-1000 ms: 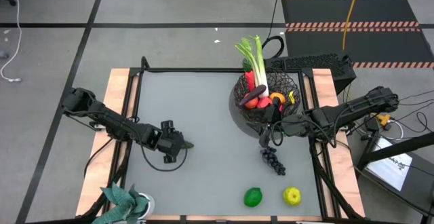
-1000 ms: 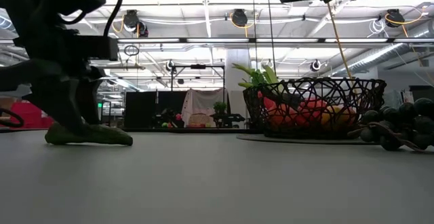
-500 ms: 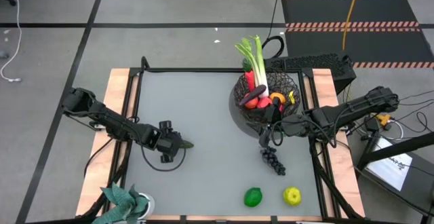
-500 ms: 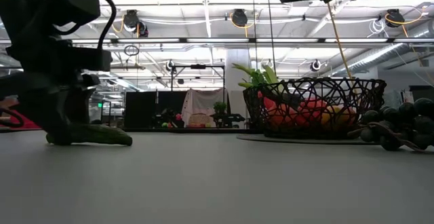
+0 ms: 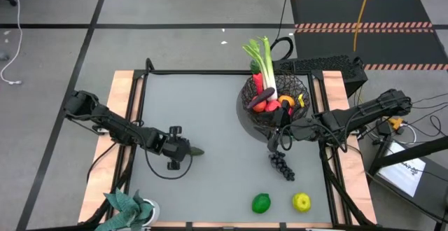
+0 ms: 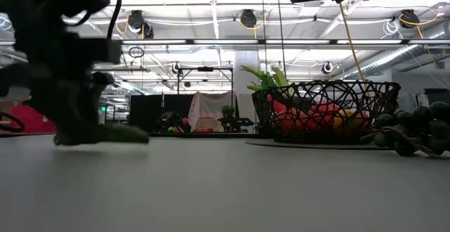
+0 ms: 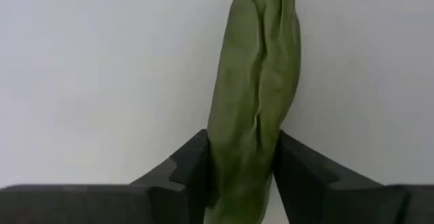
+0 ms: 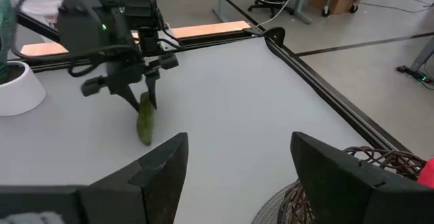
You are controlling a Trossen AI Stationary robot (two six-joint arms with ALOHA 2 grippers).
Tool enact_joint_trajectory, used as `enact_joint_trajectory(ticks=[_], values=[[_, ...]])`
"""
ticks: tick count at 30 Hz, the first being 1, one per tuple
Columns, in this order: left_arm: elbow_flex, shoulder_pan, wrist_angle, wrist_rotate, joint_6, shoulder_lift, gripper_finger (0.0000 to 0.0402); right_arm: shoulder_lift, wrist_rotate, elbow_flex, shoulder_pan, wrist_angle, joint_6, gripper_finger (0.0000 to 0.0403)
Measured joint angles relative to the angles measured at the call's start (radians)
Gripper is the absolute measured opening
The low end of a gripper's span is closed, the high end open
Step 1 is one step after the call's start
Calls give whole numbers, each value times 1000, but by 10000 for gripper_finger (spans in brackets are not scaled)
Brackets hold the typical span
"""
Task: Build produce basket
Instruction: Put the chili pepper into the black wire basket
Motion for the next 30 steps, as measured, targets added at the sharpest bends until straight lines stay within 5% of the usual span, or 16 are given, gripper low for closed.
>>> enact_joint_trajectory(ticks=[8,14,20,30], values=[[194,-26,-13,-13,196,-2,150,0,1,0,0,0,0,254],[323,-94,-43,-186,353,-2,151,0,1,0,0,0,0,254],[349,-148,-36,-347,667,-2,152,0,2,0,0,1,0,254],[349,-172,-28,-370,904,-2,152,0,3,0,0,1,1,254]])
